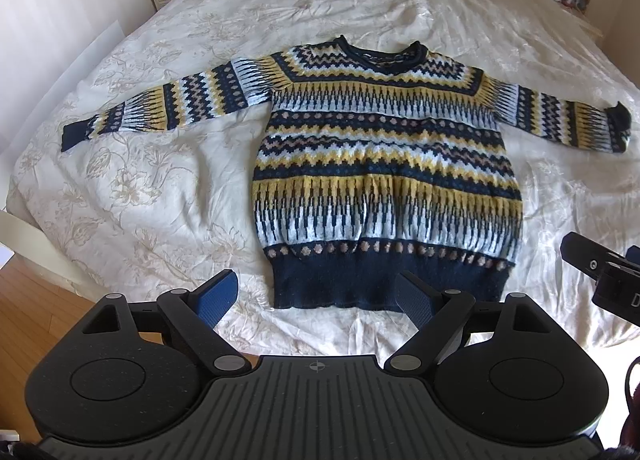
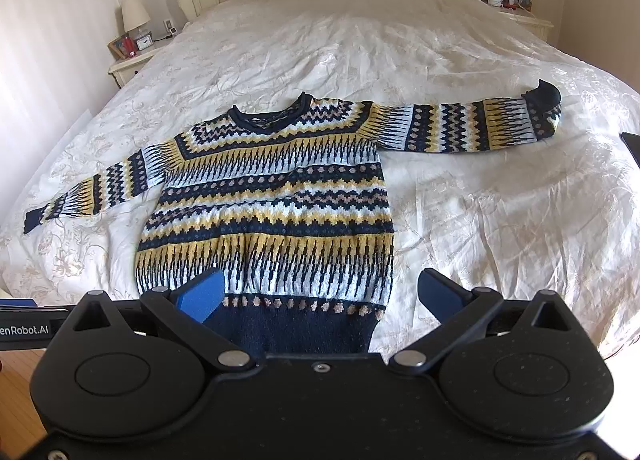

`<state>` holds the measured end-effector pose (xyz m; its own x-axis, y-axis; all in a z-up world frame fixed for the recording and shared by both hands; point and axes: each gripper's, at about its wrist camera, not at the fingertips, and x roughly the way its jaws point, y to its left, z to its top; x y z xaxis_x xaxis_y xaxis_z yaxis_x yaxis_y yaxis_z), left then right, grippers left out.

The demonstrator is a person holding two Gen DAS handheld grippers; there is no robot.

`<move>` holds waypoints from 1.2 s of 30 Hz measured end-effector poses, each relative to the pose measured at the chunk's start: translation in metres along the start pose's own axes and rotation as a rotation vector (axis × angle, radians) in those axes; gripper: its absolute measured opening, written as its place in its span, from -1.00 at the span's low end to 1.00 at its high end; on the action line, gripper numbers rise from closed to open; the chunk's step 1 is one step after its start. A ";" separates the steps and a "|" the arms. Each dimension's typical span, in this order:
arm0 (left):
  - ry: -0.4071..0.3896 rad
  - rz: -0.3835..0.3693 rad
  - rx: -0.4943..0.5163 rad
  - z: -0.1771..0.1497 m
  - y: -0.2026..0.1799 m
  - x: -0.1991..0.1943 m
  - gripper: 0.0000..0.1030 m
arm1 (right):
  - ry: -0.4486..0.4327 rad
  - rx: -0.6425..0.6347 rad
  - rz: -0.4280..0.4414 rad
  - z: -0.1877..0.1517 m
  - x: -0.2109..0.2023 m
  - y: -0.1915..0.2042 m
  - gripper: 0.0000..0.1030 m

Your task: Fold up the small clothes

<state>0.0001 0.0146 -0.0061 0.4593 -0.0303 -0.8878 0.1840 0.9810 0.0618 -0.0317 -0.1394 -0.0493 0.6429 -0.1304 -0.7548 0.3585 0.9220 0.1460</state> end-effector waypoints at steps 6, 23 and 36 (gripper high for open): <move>0.014 0.002 0.000 0.005 0.000 0.006 0.66 | 0.009 0.000 -0.002 0.004 0.004 0.002 0.98; 0.082 -0.015 -0.013 0.040 0.016 0.044 0.66 | 0.090 0.002 -0.022 0.024 0.044 0.013 0.98; -0.034 -0.064 0.041 0.108 0.033 0.066 0.66 | 0.071 0.025 -0.094 0.079 0.079 0.017 0.98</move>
<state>0.1300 0.0240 -0.0133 0.4745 -0.1000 -0.8746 0.2490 0.9682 0.0244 0.0782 -0.1625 -0.0559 0.5566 -0.1888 -0.8090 0.4323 0.8974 0.0880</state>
